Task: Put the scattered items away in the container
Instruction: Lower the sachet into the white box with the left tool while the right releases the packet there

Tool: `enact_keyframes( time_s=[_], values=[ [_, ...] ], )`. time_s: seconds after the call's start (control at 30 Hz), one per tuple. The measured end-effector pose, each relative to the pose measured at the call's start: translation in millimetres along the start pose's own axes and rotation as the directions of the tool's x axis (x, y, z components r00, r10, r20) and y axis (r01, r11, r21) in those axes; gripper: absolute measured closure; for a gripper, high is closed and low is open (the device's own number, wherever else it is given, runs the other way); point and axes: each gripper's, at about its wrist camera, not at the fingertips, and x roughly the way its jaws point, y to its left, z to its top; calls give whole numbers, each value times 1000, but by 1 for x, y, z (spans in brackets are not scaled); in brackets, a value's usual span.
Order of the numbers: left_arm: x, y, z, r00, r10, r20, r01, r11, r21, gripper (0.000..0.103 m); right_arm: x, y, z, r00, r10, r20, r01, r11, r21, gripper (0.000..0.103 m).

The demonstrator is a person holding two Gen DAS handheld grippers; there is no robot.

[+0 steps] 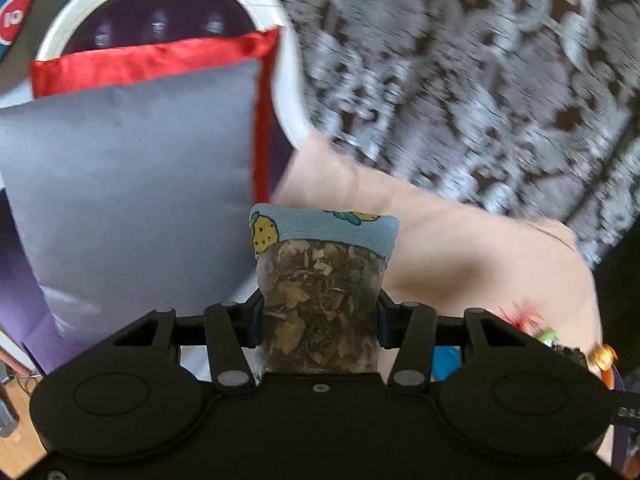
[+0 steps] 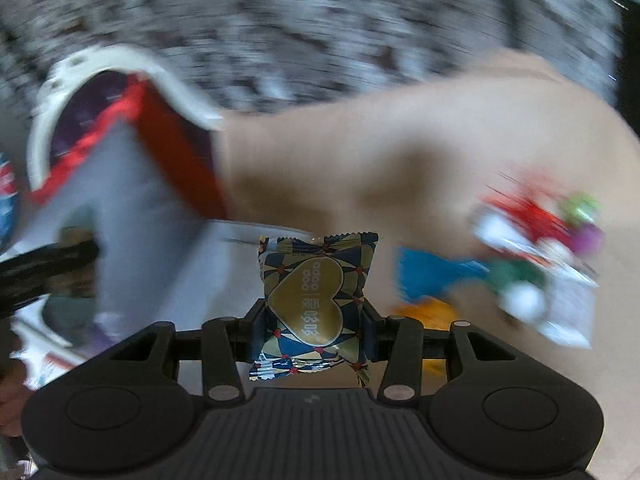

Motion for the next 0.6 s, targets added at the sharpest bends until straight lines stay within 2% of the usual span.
enact_keyframes(
  time_s=[0.07,0.17,0.27,0.37,0.43,0.53,0.6],
  values=[
    [13,9,2,1000,17,-25,-17,1000,-3,54,15,30,11,1000,27,-10,-27,998,-49,56],
    [48,19,-12,991,46,-127,-48,999,-10,54,47,62,19,997,48,-65,-55,993,-106,56],
    [91,29,-36,961,88,-263,-97,995,-23,53,82,81,19,993,33,-114,-50,988,-147,56],
    [119,40,-58,935,133,-329,-152,988,-32,53,116,91,14,987,26,-160,-53,984,-170,56],
    [129,50,-69,925,140,-354,-175,982,-69,51,138,97,11,981,14,-192,-52,980,-194,56],
    [125,63,-78,932,126,-339,-183,973,-142,48,158,108,6,979,-2,-202,-46,972,-231,56],
    [117,69,-80,939,132,-318,-193,966,-170,43,166,112,5,982,-4,-188,-43,968,-247,54]
  ],
)
